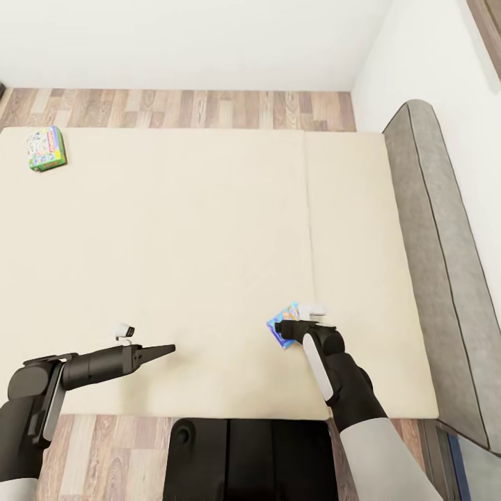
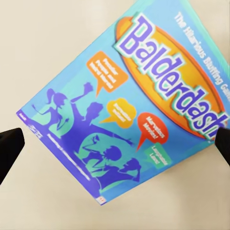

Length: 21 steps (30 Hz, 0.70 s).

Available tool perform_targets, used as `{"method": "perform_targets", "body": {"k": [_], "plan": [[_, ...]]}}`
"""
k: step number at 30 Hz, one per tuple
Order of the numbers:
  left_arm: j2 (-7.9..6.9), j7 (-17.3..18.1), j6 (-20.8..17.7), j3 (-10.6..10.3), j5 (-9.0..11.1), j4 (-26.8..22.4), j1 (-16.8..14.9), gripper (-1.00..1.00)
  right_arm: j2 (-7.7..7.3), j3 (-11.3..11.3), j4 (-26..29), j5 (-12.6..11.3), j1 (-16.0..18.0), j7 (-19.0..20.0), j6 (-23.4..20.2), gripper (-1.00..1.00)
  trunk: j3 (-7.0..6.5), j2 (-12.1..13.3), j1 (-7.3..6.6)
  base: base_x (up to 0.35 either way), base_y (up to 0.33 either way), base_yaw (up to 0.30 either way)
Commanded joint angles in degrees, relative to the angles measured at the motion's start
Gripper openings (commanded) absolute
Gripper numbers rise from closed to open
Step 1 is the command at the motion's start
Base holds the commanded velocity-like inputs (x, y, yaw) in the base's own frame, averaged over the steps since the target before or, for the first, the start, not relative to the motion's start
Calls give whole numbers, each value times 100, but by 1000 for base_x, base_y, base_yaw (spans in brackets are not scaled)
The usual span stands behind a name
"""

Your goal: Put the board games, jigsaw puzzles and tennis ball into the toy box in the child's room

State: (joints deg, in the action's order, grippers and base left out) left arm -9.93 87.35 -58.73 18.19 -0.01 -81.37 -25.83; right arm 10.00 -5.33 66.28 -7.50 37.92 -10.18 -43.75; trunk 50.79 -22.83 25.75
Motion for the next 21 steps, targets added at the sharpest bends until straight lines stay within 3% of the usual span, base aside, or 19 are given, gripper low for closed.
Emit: {"method": "perform_targets", "body": {"k": [1, 14, 21], "plan": [[-1, 19, -60, 0, -2, -2, -1, 100, 0, -5, 4, -58, 3, -54, -19, 100, 16, -9, 3, 0, 0, 0], [7, -11, -51, -6, -16, 26, -1, 100, 0, 42, -35, -124, 53, -22, -72, 100, 137, -9, 3, 0, 0, 15], [8, -23, -51, -66, -17, 40, -1, 100, 0, 56, -6, -128, 343, -19, -236, 100, 202, -9, 3, 0, 0, 58]]}}
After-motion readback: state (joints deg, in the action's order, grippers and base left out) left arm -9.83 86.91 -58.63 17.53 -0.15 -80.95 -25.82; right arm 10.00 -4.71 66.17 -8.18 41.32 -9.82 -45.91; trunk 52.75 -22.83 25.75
